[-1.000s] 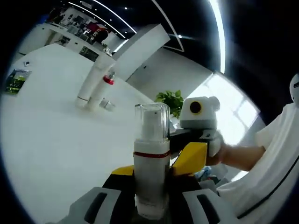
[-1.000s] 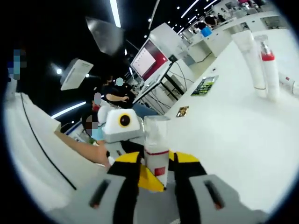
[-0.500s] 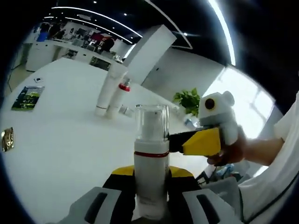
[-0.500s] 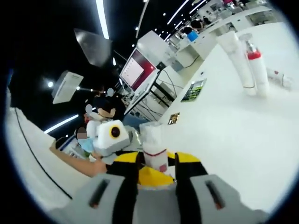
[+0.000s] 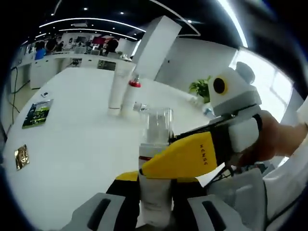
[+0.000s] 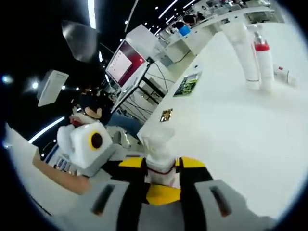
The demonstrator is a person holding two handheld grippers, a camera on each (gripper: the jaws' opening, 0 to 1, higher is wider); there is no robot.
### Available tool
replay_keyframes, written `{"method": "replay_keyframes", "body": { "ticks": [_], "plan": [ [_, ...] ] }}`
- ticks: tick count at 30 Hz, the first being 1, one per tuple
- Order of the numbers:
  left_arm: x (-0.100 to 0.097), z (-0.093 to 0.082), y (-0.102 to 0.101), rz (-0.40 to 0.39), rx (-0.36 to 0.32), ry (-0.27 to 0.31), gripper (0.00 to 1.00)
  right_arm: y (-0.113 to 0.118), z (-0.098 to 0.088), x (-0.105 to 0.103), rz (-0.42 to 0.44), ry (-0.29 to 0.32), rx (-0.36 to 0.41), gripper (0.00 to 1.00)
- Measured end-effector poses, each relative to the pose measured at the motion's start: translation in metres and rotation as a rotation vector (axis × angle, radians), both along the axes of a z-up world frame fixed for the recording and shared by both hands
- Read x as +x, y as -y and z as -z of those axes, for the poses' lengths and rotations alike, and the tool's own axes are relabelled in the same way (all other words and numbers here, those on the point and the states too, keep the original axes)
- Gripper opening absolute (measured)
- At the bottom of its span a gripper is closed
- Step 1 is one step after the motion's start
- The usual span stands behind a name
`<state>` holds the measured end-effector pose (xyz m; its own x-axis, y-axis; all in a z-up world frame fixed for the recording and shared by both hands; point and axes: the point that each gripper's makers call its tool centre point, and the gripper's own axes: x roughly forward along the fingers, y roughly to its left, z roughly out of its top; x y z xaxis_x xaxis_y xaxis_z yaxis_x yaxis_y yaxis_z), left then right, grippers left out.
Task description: Arrange the skincare products in the storage area until every visible bottle or jar stands upright without overlapping.
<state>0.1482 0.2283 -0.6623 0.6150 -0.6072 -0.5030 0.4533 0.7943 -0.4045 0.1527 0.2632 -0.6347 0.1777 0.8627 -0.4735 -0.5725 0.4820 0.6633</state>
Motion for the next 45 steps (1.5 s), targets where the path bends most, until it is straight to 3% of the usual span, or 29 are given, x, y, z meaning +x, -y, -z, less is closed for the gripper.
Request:
{"method": "replay_keyframes", "body": {
  "ticks": [2,5,8,12,16,17,21,24,27,31,38,40,45],
  "plan": [
    [-0.001,0.001,0.000,0.009,0.014,0.002,0.25,-0.001,-0.001,0.002,0.044,-0.023,0.008,0.25],
    [0.000,0.001,0.000,0.011,0.013,0.007,0.25,0.001,-0.002,0.002,0.022,0.051,0.004,0.24],
    [-0.003,0.002,0.004,0.039,0.005,0.008,0.24,0.007,0.000,-0.003,-0.002,0.037,0.005,0.23],
    [-0.008,-0.007,0.020,0.105,-0.104,0.012,0.24,0.017,-0.005,-0.004,-0.045,0.028,0.051,0.22],
    [-0.014,-0.020,0.035,0.177,-0.222,0.022,0.25,0.026,-0.020,-0.013,-0.172,0.106,0.104,0.22],
    [-0.018,-0.027,0.041,0.227,-0.266,0.044,0.26,0.027,-0.025,-0.017,-0.209,0.117,0.122,0.22],
    [-0.026,-0.042,0.053,0.281,-0.382,0.045,0.32,0.037,-0.044,-0.026,-0.285,0.146,0.216,0.22],
    [-0.029,-0.045,0.055,0.290,-0.403,0.040,0.33,0.040,-0.056,-0.031,-0.343,0.201,0.257,0.22],
    [-0.032,-0.051,0.058,0.313,-0.442,0.048,0.32,0.040,-0.060,-0.035,-0.390,0.210,0.271,0.22],
    [-0.042,-0.057,0.063,0.368,-0.501,0.013,0.30,0.035,-0.065,-0.045,-0.468,0.218,0.291,0.22],
    [-0.044,-0.057,0.062,0.373,-0.531,-0.015,0.27,0.028,-0.063,-0.045,-0.469,0.180,0.309,0.22],
    [-0.043,-0.057,0.061,0.363,-0.541,-0.038,0.27,0.027,-0.062,-0.042,-0.430,0.143,0.311,0.22],
    [-0.035,-0.046,0.054,0.299,-0.477,-0.052,0.26,0.025,-0.050,-0.033,-0.358,0.122,0.250,0.22]
  ]
}}
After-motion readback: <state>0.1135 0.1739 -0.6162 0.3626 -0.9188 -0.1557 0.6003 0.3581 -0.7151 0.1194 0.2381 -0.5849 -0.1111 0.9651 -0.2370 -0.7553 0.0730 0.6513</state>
